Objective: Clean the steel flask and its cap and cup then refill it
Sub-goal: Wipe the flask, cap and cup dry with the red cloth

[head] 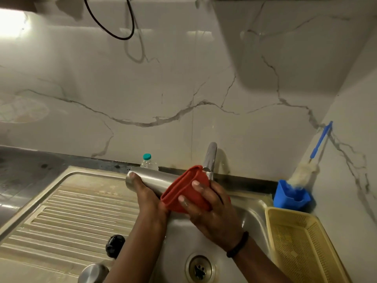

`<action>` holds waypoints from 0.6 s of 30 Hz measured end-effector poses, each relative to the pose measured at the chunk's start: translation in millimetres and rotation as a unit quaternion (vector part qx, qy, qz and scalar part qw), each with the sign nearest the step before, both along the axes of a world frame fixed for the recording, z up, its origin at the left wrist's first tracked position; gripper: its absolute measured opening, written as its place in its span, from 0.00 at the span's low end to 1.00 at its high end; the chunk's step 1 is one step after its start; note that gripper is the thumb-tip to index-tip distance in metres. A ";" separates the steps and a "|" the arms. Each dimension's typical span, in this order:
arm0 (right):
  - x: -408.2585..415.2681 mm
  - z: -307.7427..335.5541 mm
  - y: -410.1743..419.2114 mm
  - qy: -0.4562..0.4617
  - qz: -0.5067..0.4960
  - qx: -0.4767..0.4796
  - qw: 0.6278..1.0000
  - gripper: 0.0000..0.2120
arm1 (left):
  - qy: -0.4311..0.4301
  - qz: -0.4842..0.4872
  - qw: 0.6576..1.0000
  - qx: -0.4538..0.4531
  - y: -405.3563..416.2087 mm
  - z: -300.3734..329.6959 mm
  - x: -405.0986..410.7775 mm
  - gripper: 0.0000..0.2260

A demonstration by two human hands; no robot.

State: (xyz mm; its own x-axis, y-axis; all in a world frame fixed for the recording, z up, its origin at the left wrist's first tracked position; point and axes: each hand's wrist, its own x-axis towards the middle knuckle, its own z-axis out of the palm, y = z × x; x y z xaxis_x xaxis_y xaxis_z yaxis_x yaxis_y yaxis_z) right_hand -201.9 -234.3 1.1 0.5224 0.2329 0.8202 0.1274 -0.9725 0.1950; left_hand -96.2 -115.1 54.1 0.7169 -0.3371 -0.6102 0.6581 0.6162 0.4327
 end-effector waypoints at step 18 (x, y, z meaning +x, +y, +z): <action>7.7 57.0 15.4 -0.020 -0.030 0.608 0.793 0.11 | -0.299 -0.056 0.939 0.160 0.8 -25.3 1.7 0.43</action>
State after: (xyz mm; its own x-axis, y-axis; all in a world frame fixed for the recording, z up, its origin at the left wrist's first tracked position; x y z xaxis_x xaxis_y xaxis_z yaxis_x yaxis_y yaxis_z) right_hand -194.2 -218.9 58.1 0.4709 -0.7677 0.4347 0.0901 -0.4483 -0.8893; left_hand -94.5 -114.3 28.9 0.9347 -0.2987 -0.1926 0.2915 0.3342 0.8963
